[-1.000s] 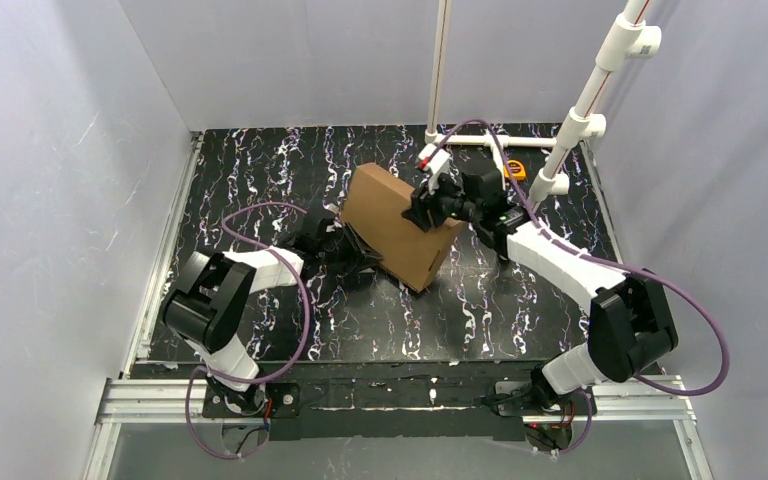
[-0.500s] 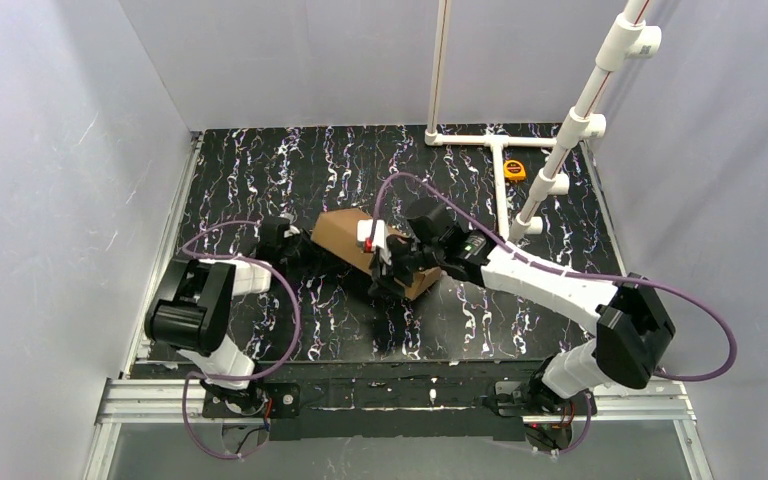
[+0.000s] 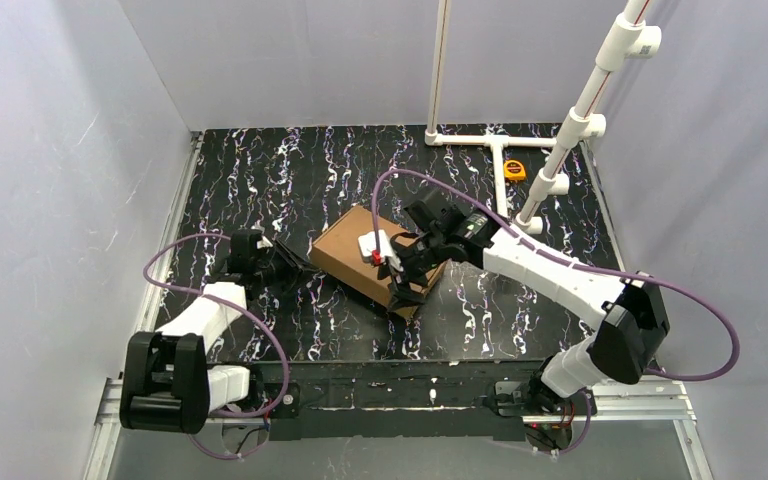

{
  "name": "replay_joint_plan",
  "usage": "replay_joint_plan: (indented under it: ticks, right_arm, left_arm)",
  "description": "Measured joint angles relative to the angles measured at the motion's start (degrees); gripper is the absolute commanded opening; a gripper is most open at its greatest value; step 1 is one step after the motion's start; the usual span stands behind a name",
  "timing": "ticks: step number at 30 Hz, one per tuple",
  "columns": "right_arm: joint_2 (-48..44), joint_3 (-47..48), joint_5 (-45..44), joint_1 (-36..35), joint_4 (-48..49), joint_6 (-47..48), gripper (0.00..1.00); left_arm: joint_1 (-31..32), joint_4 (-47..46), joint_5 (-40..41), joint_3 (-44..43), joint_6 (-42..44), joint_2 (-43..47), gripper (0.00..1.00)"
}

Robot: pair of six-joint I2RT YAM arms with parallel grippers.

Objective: Fold the paper box

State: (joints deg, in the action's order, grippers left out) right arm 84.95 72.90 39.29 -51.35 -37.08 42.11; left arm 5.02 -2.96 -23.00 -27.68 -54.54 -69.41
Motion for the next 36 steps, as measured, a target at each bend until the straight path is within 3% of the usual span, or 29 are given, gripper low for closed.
replay_joint_plan:
  ticks: [5,7,9,11,12,14,17,19,29,32,36]
  right_arm:
    - [-2.5,-2.9,1.6,5.1,-2.4,3.3,0.76]
    - [-4.9,-6.3,1.7,6.8,-1.8,4.0,0.75]
    - [-6.9,-9.3,2.1,7.4,-1.6,4.9,0.68]
    - [-8.1,-11.9,2.9,7.6,-1.3,6.3,0.56]
    - [-8.5,-13.1,3.2,7.7,-1.2,7.5,0.48]
    - [-8.6,-15.3,3.5,7.9,-1.3,10.4,0.29]
    - [-8.8,-17.6,3.3,9.1,-1.9,14.7,0.12]
    - [-9.5,-18.8,2.8,10.8,-2.3,17.2,0.04]
    - [-11.6,-29.5,-3.3,13.8,1.8,22.7,0.01]
    - [-9.7,-31.0,-5.6,13.5,5.4,21.0,0.01]
    - [-8.6,-31.5,-8.4,12.6,10.5,18.7,0.01]
  left_arm:
    - [-0.3,8.8,1.7,-0.6,4.2,5.0,0.33]
    - [-0.3,11.5,2.1,-1.2,6.0,7.5,0.40]
    - [-0.5,13.6,2.3,-2.0,7.8,10.3,0.53]
    - [-0.6,14.4,1.7,-2.7,9.2,13.2,0.59]
    - [-0.7,14.3,0.7,-2.9,9.7,14.7,0.57]
    - [-0.9,14.0,-2.1,-2.8,10.0,17.8,0.37]
    - [-0.9,13.0,-5.5,-2.4,9.2,20.1,0.09]
    - [-0.9,12.5,-7.3,-1.2,8.7,20.4,0.00]
    - [0.8,12.4,-4.7,3.4,6.0,9.7,0.00]
    - [1.4,10.8,-3.5,0.8,5.7,1.3,0.00]
    - [3.1,7.6,-2.4,-9.1,5.5,-14.5,0.00]
